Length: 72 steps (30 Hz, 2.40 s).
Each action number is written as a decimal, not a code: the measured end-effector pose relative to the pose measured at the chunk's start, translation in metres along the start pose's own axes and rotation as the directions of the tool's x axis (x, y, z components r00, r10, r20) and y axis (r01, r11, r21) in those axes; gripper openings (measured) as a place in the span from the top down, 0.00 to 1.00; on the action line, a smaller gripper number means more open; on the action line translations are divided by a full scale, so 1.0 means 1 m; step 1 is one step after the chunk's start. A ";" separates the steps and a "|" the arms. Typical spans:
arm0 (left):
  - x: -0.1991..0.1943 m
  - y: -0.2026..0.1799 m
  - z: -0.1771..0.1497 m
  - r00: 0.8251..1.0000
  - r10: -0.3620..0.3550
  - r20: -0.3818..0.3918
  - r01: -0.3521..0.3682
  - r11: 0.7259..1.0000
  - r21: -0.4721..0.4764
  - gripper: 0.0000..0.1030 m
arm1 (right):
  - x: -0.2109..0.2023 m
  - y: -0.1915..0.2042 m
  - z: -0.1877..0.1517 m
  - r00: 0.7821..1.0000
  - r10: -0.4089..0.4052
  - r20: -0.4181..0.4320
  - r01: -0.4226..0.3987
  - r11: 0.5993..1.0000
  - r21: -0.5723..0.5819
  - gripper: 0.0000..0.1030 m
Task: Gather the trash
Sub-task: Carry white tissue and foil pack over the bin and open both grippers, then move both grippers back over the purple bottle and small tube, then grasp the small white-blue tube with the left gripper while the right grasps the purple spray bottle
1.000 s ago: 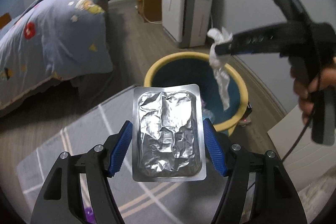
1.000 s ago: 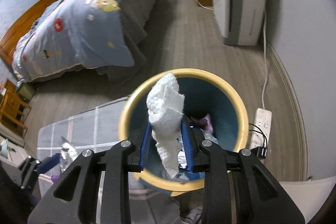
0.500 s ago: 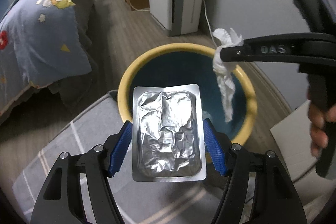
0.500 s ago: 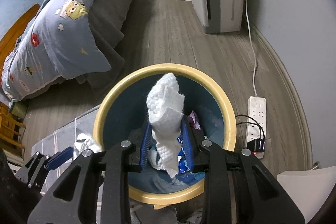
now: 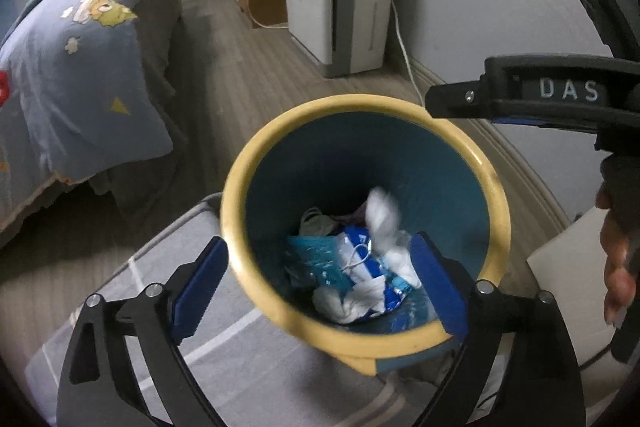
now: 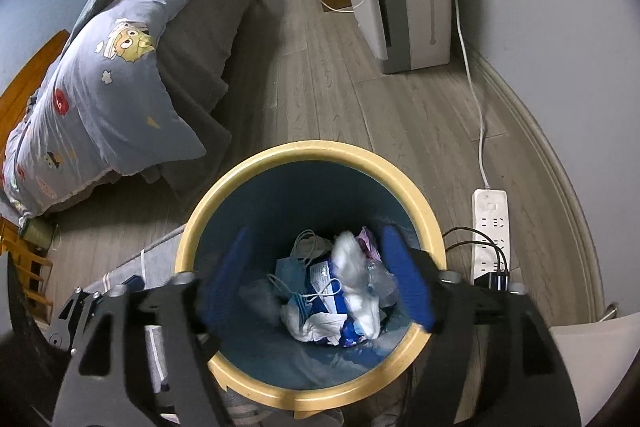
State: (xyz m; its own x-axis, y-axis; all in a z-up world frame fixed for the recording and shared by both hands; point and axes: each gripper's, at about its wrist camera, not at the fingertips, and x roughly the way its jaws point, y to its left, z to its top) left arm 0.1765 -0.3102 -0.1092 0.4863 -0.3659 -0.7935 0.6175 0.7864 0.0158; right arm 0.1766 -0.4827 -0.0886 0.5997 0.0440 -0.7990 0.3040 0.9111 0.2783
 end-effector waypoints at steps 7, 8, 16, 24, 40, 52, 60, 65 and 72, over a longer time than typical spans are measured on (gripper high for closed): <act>-0.054 0.020 -0.021 0.996 0.039 0.085 -0.033 0.997 -0.075 0.06 | -0.008 0.010 -0.002 1.000 0.005 0.011 -0.005 1.000 -0.016 0.06; -0.061 0.023 -0.023 0.995 0.046 0.091 -0.039 0.996 -0.085 0.06 | -0.010 0.016 -0.002 1.000 0.013 0.012 -0.013 0.999 -0.033 0.06; -0.155 0.070 -0.057 0.974 0.171 0.147 -0.137 0.966 -0.221 0.05 | -0.031 0.085 -0.013 0.993 0.117 0.036 -0.105 0.966 -0.237 0.06; -0.227 0.124 -0.120 0.941 0.331 0.071 -0.288 0.893 -0.347 0.05 | -0.045 0.169 -0.047 0.972 0.235 -0.012 -0.211 0.850 -0.483 0.06; -0.151 0.127 -0.270 0.903 0.330 -0.275 -0.422 0.801 -0.424 0.09 | -0.041 0.248 -0.096 0.971 0.216 -0.100 -0.229 0.741 -0.631 0.06; -0.130 0.125 -0.285 0.931 0.198 -0.306 -0.323 0.837 -0.441 0.69 | -0.038 0.268 -0.116 0.973 0.197 -0.122 -0.225 0.686 -0.692 0.06; -0.209 0.150 -0.239 0.947 0.271 -0.175 -0.320 0.857 -0.405 0.69 | -0.029 0.286 -0.134 0.965 0.201 -0.171 -0.262 0.645 -0.718 0.06; -0.235 0.175 -0.205 0.941 0.322 -0.100 -0.337 0.881 -0.332 0.69 | -0.022 0.305 -0.163 0.948 0.211 -0.236 -0.316 0.561 -0.766 0.06; -0.233 0.214 -0.218 0.965 0.253 -0.065 -0.254 0.856 -0.450 0.69 | -0.002 0.329 -0.217 0.927 0.158 -0.340 -0.375 0.397 -0.838 0.07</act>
State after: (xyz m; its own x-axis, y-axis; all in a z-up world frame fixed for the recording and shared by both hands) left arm 0.0605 0.0521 -0.0540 0.5856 -0.1222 -0.8013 0.1264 0.9902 -0.0587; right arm 0.1149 -0.0938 -0.1108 0.3524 0.3237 -0.8781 -0.7245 0.6883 -0.0370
